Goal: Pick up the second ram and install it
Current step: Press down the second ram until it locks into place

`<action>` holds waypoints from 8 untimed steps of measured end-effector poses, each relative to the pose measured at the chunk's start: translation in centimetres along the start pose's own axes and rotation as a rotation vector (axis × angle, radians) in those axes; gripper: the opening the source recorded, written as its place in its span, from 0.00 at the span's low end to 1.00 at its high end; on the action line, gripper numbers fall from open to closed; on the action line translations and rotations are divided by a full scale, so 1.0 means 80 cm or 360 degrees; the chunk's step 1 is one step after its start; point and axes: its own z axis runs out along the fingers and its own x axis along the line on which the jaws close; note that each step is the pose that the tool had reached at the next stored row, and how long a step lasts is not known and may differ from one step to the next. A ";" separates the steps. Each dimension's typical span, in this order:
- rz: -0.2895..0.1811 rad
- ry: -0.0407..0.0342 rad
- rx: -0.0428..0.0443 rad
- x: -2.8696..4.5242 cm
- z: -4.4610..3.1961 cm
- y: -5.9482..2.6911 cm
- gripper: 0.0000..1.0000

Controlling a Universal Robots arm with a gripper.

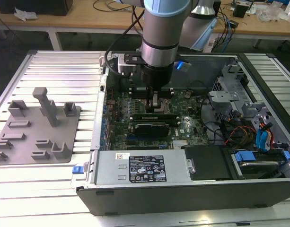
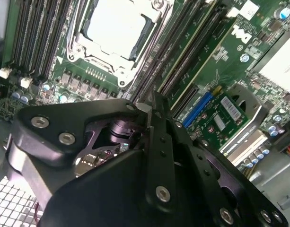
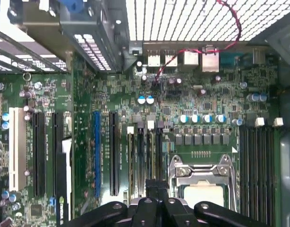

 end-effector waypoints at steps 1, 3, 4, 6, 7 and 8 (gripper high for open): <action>0.0000 0.0000 0.0000 0.0000 0.0000 0.001 0.08; 0.0000 0.0000 0.0000 0.0000 0.0001 0.001 0.08; 0.0000 0.0000 0.0001 0.0001 0.0008 0.002 0.08; 0.0000 0.0000 0.0005 0.0001 0.0039 0.007 0.08; 0.0000 0.0000 0.0006 0.0002 0.0069 0.007 0.08; 0.0000 0.0000 0.0006 0.0002 0.0092 0.008 0.08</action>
